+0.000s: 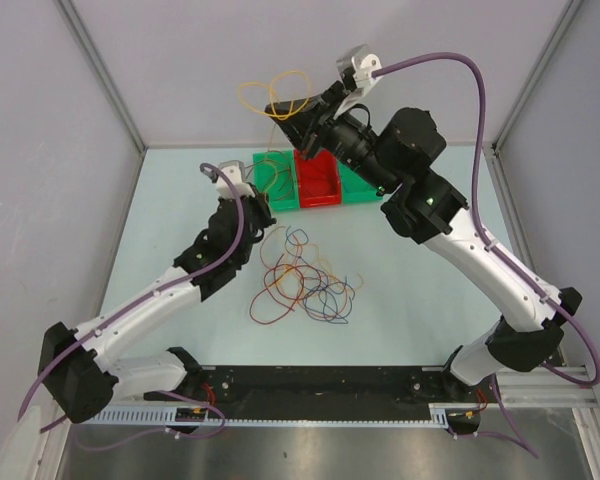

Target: Untangle the cables

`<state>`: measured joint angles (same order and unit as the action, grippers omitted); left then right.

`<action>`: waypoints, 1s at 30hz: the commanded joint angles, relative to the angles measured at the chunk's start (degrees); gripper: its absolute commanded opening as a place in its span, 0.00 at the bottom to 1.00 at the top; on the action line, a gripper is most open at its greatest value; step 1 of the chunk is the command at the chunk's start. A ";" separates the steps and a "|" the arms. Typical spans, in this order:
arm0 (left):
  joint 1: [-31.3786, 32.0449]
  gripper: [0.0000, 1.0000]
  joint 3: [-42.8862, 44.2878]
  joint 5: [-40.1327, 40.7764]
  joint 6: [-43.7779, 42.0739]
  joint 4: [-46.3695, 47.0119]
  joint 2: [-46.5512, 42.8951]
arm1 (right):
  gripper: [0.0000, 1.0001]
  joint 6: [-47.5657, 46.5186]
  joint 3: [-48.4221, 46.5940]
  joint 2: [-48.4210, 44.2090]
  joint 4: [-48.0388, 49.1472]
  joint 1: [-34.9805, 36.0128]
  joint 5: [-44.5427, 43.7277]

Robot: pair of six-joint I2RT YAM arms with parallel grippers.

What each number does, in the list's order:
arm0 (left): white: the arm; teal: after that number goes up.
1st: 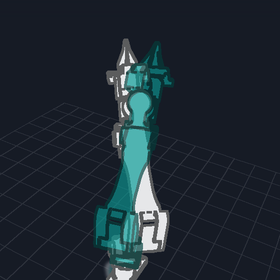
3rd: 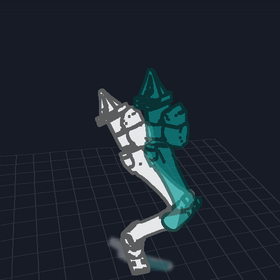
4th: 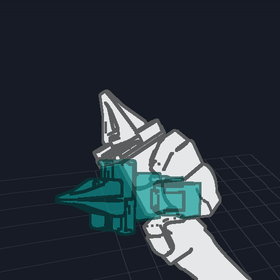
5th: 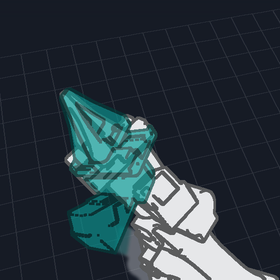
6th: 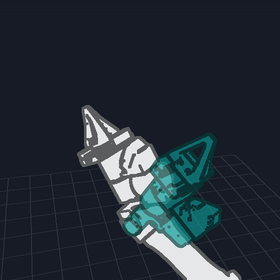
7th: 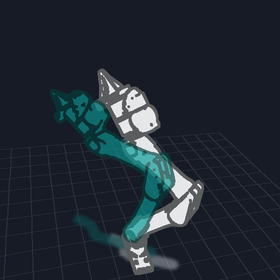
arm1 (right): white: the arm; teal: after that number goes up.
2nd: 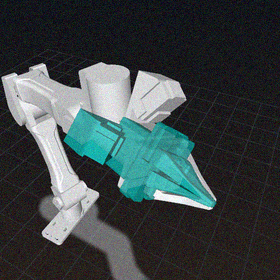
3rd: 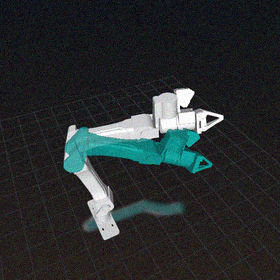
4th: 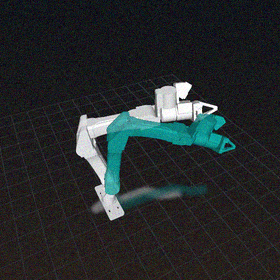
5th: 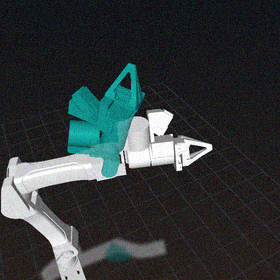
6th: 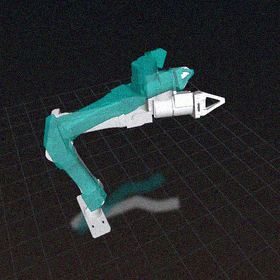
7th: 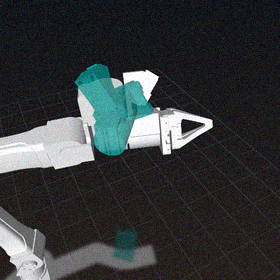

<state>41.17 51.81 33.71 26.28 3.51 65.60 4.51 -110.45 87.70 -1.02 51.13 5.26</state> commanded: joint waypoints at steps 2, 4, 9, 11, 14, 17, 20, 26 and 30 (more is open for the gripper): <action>-0.21 0.00 6.01 -3.83 -3.17 2.65 -2.93 | 0.00 2.43 2.78 -3.41 4.27 -1.47 -2.88; -0.30 0.00 7.07 -5.15 -3.78 2.03 -5.57 | 0.00 3.57 4.01 -3.41 3.92 -2.00 -3.50; -0.83 0.00 10.84 -6.64 -5.98 -0.51 -9.70 | 0.00 6.38 4.90 -1.84 1.37 -3.49 -4.82; -1.35 0.00 12.25 -8.57 -7.21 -2.71 -9.53 | 0.00 7.70 5.42 -1.66 1.37 -3.67 -3.95; -1.35 0.45 11.40 -13.14 -8.62 -4.13 -8.74 | 0.00 8.40 4.73 -1.13 1.54 -3.67 -3.15; -1.27 0.78 5.96 -12.71 -7.39 -3.77 -9.70 | 0.00 8.67 2.71 -0.08 1.37 -3.67 -2.71; -1.27 0.82 -1.41 -12.71 -6.42 1.05 -11.63 | 0.00 8.67 0.69 0.89 -1.00 -3.67 -2.36; -1.27 0.79 -4.61 -13.41 -7.74 4.49 -8.22 | 0.00 8.85 -0.29 1.33 -0.83 -3.67 -1.83; -1.27 0.76 -4.09 -10.61 -8.00 5.90 -5.50 | 0.00 9.46 -0.46 1.33 -0.83 -3.67 -1.04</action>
<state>39.99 46.65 21.52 19.33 4.08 58.63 12.86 -108.22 89.25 -2.92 47.42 3.01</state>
